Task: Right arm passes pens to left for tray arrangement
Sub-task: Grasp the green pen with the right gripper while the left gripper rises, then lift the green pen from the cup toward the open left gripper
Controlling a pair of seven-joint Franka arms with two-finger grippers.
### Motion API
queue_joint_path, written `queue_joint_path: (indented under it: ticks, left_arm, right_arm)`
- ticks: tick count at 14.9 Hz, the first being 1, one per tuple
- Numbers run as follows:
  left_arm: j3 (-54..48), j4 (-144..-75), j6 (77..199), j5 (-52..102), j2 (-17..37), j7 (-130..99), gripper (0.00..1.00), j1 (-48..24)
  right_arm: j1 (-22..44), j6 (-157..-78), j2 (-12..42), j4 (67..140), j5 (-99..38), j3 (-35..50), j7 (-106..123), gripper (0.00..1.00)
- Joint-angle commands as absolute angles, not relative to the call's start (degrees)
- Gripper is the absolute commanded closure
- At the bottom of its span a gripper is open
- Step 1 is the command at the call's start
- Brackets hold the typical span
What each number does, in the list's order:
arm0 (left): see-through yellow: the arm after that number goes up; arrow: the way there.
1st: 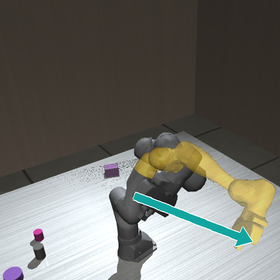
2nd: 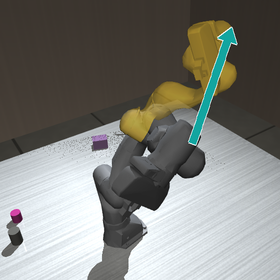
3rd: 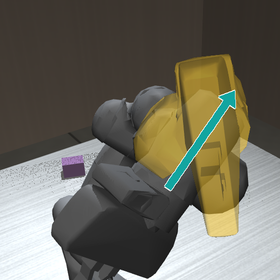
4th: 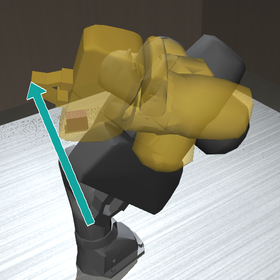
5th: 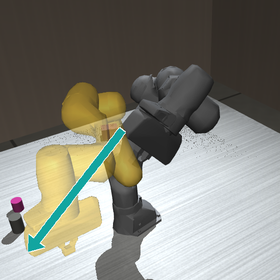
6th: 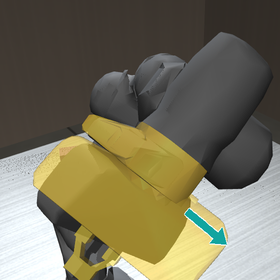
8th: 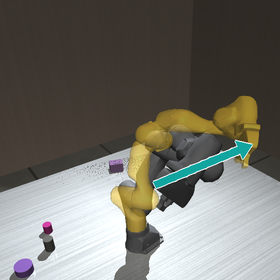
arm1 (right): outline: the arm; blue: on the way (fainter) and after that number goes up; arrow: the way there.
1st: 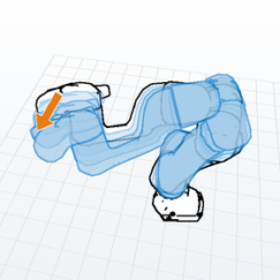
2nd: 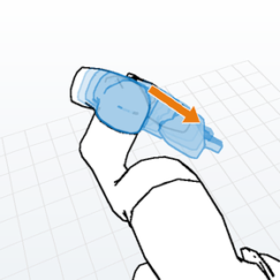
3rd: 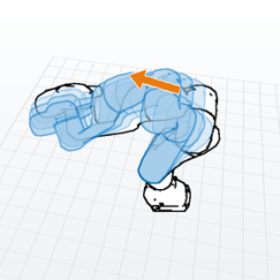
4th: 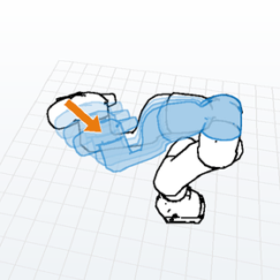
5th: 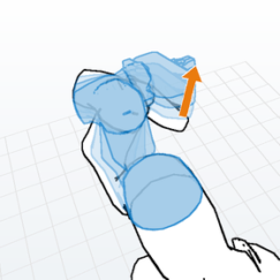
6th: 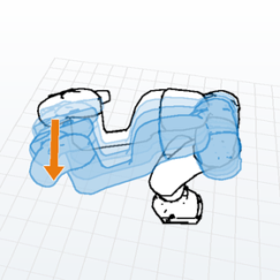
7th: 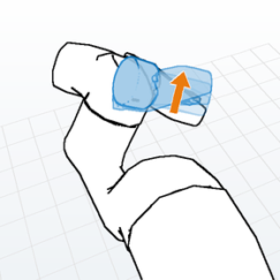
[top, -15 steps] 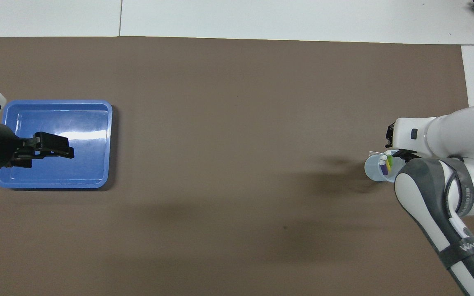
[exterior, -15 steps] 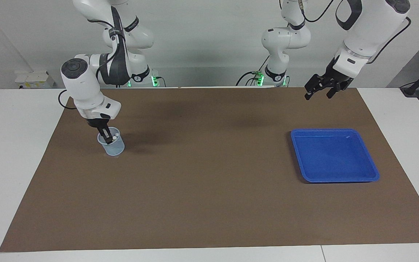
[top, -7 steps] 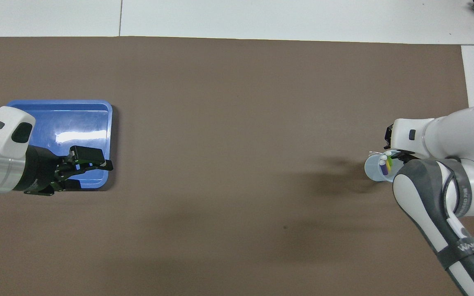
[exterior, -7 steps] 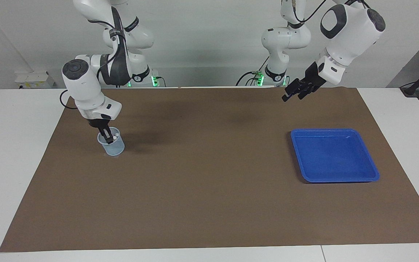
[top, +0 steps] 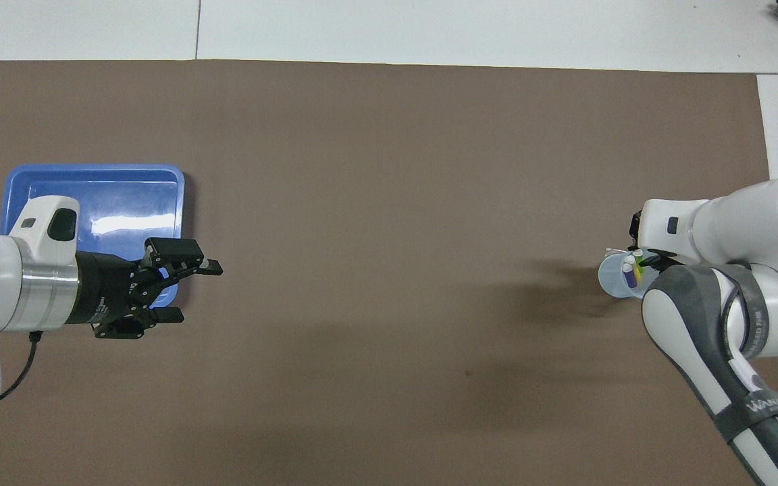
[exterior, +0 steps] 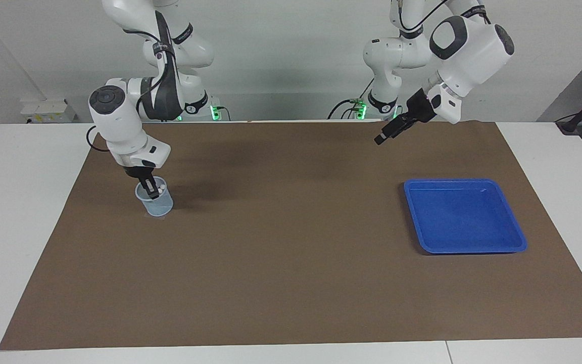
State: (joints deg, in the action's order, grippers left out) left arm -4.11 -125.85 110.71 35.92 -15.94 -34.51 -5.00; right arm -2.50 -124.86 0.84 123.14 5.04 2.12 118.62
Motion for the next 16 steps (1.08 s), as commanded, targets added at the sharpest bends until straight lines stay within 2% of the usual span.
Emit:
queue_joint_path:
  ticks: [1, 3, 8, 11, 14, 16]
  left_arm:
    - [-5.0, -129.7, 115.0, 38.2, -18.4, -37.3, 0.0, -7.4]
    - [-5.1, -129.9, 116.2, 38.2, -18.3, -38.8, 0.0, -8.1]
    - [-5.2, -130.3, 116.6, 41.3, -18.3, -45.1, 0.0, -8.2]
    - [-5.2, -131.0, 121.4, 43.9, -18.3, -52.8, 0.0, -10.3]
    - [-5.2, -131.7, 129.1, 45.3, -17.8, -60.9, 0.0, -13.6]
    - [-5.2, -131.6, 130.0, 45.6, -17.6, -62.8, 0.0, -13.7]
  right_arm:
    - [-3.2, -125.7, 0.5, 124.2, 4.9, 2.5, 117.5, 0.89]
    - [-3.3, -125.4, 0.5, 124.2, 4.9, 2.5, 116.4, 1.0]
    - [-5.7, -122.4, 0.6, 122.2, 4.9, 2.5, 115.2, 1.0]
    - [-6.1, -119.1, -0.1, 119.6, 5.0, 2.3, 113.1, 1.0]
    - [-6.7, -112.6, -1.1, 114.6, 5.6, 2.3, 106.7, 1.0]
    - [-6.8, -108.4, -1.1, 110.8, 5.6, 2.3, 104.8, 1.0]
